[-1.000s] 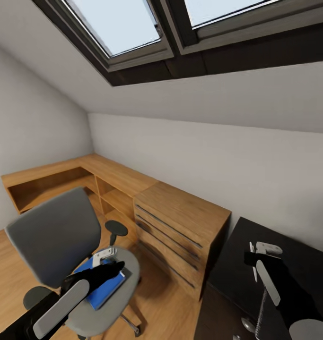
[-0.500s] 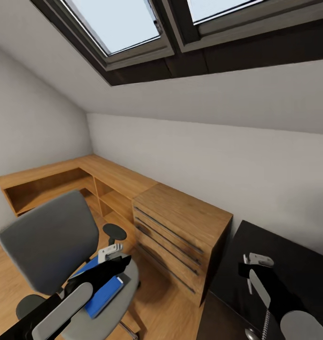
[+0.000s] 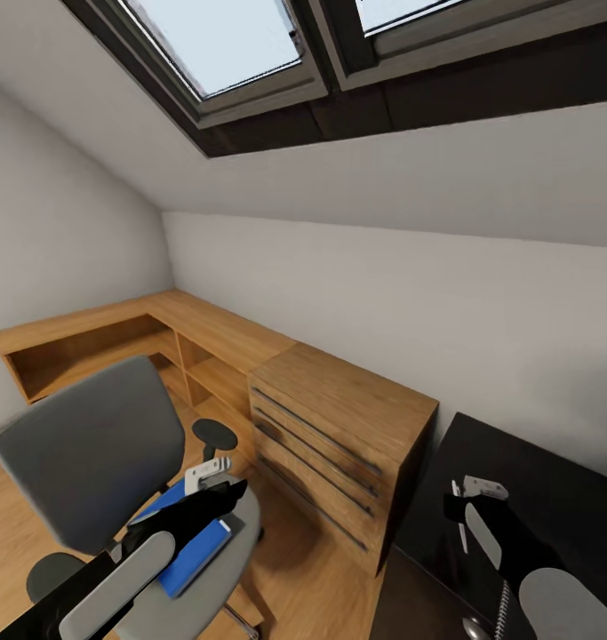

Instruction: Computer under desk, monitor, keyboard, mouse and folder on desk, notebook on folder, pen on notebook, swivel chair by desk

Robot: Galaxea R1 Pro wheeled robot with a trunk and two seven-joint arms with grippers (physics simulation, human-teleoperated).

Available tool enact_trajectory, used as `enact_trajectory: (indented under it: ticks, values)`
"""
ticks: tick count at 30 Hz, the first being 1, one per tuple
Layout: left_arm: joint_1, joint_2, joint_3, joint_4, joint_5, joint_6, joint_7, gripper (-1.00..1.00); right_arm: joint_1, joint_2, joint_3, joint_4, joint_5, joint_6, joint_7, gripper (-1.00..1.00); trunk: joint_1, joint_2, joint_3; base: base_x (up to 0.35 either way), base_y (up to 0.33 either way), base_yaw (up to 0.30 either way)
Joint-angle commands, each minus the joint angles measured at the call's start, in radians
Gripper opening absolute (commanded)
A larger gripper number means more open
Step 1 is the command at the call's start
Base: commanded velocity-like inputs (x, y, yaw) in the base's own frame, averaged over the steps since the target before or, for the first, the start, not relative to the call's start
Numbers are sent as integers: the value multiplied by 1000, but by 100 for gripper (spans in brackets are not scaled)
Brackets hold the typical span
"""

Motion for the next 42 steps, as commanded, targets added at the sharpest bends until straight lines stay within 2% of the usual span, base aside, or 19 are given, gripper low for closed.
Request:
enact_trajectory:
  ticks: [1,21,26,27,42]
  values:
    - [-1,1,-2,-2,5,1,7,100,-1,0,0,-2,-13,4,-4,-100,4,-8,-5,0,0,0]
    - [-1,1,-9,-2,5,1,7,100,-1,2,0,-1,-16,5,-4,-100,81,-148,-67,0,0,0]
    - [-1,1,-9,-2,6,2,7,100,-1,2,0,-1,-16,5,-4,-100,81,-148,-67,0,0,0]
    - [-1,1,-9,-1,6,2,7,100,-1,2,0,-1,-16,5,-4,100,81,-148,-67,0,0,0]
    - [-1,2,-8,0,6,2,7,100,-1,1,-2,-9,-19,4,-4,100,81,-148,-67,0,0,0]
